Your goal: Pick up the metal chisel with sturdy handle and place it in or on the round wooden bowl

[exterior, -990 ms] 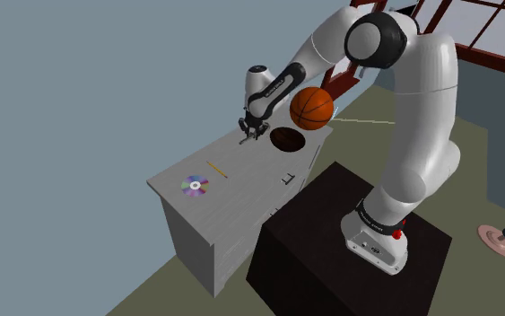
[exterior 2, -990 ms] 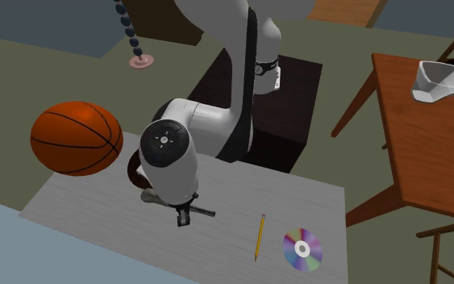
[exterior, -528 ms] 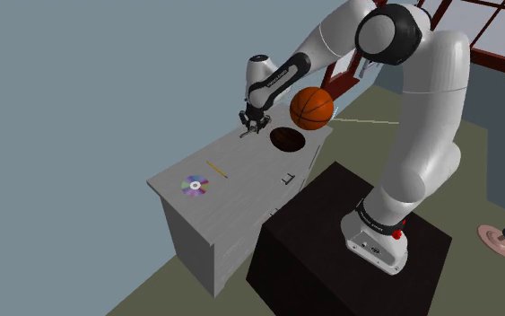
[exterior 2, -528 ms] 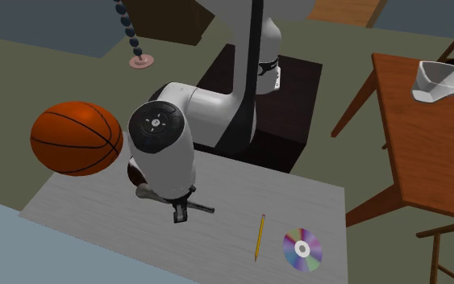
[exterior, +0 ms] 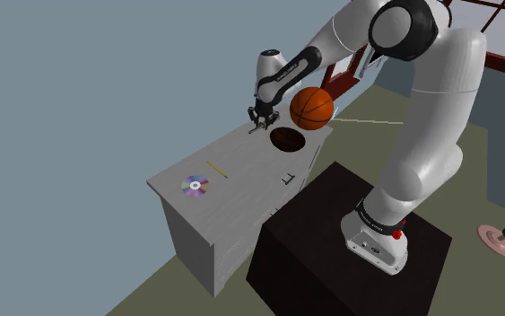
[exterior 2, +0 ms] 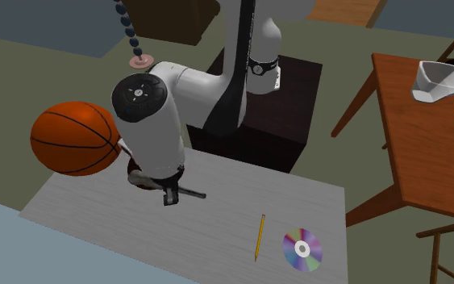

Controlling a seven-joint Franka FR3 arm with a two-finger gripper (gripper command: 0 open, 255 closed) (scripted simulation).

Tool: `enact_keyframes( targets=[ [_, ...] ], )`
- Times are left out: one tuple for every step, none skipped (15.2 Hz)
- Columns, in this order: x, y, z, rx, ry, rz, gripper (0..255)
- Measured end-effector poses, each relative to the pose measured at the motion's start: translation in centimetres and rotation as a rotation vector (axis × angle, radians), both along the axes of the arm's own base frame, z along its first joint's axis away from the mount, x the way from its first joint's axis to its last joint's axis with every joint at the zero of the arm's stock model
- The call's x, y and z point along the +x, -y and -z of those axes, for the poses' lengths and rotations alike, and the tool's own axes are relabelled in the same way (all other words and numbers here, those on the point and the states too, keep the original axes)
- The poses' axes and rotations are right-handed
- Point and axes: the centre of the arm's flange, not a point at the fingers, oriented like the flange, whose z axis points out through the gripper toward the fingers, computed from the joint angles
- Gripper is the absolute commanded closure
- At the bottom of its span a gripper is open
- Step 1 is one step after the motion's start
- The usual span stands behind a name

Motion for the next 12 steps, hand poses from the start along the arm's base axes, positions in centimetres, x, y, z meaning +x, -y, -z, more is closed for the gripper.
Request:
enact_keyframes(
  targets=[
    [-0.8,1.2,-0.1,0.000,0.000,0.001,255],
    [-1.6,2.5,-0.1,0.000,0.000,0.001,255],
    [-2.5,3.6,-0.4,0.000,0.000,0.001,255],
    [-3.2,4.5,-0.2,0.000,0.000,0.001,255],
    [-3.9,5.7,-0.2,0.000,0.000,0.001,255],
    [-4.7,6.9,-0.2,0.000,0.000,0.001,255],
    [-5.3,7.8,-0.1,0.000,0.000,0.001,255],
    [-6.0,8.9,-0.1,0.000,-0.001,0.001,255],
    [-6.6,10.1,-0.4,0.000,-0.001,0.001,255],
    [-7.3,11.0,-0.2,0.000,0.000,0.001,255],
    [-7.6,11.3,0.2,0.000,0.000,0.001,255],
    [-7.8,11.3,0.6,0.000,0.000,0.000,255]
  ],
)
